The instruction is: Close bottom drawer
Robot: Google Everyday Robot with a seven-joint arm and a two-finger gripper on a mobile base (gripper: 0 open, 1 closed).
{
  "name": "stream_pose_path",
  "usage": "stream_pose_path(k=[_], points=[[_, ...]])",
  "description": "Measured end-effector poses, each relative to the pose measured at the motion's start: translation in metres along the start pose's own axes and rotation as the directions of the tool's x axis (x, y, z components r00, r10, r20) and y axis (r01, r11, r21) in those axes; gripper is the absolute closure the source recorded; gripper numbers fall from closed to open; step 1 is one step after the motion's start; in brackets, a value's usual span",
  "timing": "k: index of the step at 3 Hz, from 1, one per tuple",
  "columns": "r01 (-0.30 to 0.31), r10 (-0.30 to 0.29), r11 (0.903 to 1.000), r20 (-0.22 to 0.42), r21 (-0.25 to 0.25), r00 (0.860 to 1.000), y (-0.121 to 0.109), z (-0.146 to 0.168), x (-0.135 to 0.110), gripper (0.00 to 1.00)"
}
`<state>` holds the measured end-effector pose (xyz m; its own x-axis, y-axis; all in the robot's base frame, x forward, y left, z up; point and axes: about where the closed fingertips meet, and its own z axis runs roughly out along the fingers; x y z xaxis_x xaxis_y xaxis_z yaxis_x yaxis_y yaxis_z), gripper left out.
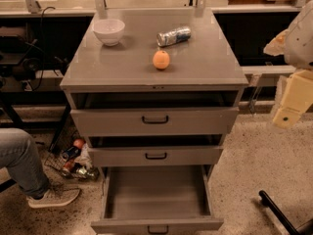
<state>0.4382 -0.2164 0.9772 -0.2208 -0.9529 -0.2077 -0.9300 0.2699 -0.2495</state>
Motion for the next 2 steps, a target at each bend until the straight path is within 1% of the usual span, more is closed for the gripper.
stream_pose_path(k=[1, 2], points=[[0.0, 0.0, 1.0, 0.0, 0.0, 1.0, 0.0, 0.0, 0.0, 0.0], [-0.038, 0.034, 0.9971, -0.069, -0.066, 0.997, 0.013, 0.027, 0.011, 0.0]])
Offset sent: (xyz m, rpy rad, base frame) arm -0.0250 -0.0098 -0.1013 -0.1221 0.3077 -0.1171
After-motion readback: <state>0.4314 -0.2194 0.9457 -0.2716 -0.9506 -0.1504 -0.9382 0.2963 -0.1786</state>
